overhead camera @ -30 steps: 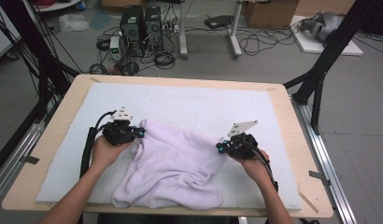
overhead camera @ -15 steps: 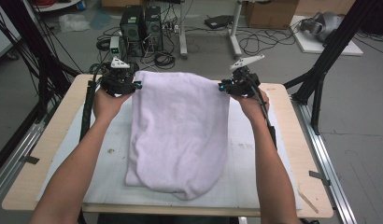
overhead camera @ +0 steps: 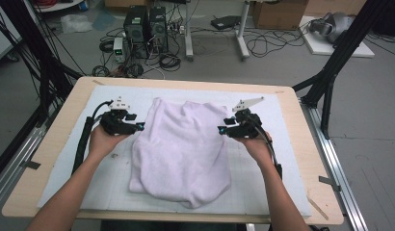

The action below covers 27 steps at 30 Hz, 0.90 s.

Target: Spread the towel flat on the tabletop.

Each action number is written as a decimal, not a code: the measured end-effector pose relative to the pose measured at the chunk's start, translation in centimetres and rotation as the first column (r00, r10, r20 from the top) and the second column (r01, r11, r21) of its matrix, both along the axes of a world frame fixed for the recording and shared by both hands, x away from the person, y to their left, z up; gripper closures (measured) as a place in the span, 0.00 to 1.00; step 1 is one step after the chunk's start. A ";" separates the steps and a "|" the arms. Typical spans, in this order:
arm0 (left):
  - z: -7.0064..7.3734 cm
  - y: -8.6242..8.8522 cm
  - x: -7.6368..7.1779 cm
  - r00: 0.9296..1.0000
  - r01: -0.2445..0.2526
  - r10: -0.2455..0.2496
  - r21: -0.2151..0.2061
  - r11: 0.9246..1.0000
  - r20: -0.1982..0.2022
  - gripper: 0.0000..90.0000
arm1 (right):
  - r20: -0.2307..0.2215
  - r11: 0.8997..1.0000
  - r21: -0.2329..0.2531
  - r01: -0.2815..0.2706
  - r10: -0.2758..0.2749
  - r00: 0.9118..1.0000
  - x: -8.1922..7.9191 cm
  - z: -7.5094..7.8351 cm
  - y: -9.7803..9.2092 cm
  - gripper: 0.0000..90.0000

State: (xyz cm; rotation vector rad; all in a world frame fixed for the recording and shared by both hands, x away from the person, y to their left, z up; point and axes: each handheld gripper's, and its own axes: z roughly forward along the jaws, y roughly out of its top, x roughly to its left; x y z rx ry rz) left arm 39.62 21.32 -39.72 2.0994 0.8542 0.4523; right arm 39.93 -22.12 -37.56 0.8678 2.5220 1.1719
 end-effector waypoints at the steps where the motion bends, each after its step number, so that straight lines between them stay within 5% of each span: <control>1: -0.1 0.0 -0.7 1.000 0.012 -0.012 -0.006 1.000 0.009 0.52 | -0.002 1.000 0.012 -0.008 0.008 1.000 -0.7 -0.2 -0.1 0.58; 7: -0.5 0.3 -4.8 0.997 0.073 -0.072 -0.061 0.995 0.032 0.50 | 0.009 0.998 0.018 -0.068 0.068 0.998 -4.7 -1.4 -0.2 0.54; 10: -0.7 0.4 -6.2 0.996 0.091 -0.089 -0.086 0.992 0.028 0.49 | -0.040 0.996 0.002 -0.093 0.093 0.995 -5.9 -1.6 -0.1 0.51; 12: -0.9 0.3 -7.3 0.994 0.107 -0.105 -0.084 0.991 0.031 0.48 | 0.019 0.994 0.018 -0.112 0.112 0.994 -7.3 -1.8 -0.1 0.52; 15: -1.3 0.3 -9.0 0.992 0.127 -0.125 -0.099 0.987 0.032 0.46 | 0.003 0.990 0.047 -0.134 0.134 0.991 -8.9 -2.7 -0.2 0.51; 21: -2.8 0.4 -12.1 0.986 0.165 -0.164 -0.044 0.985 0.019 0.46 | -0.031 0.984 0.053 -0.168 0.170 0.985 -11.6 -5.3 -0.4 0.51; 27: -4.1 0.4 -13.3 0.969 0.242 -0.241 0.005 0.970 -0.049 0.57 | -0.047 0.978 -0.010 -0.211 0.210 0.977 -12.9 -6.5 0.1 0.59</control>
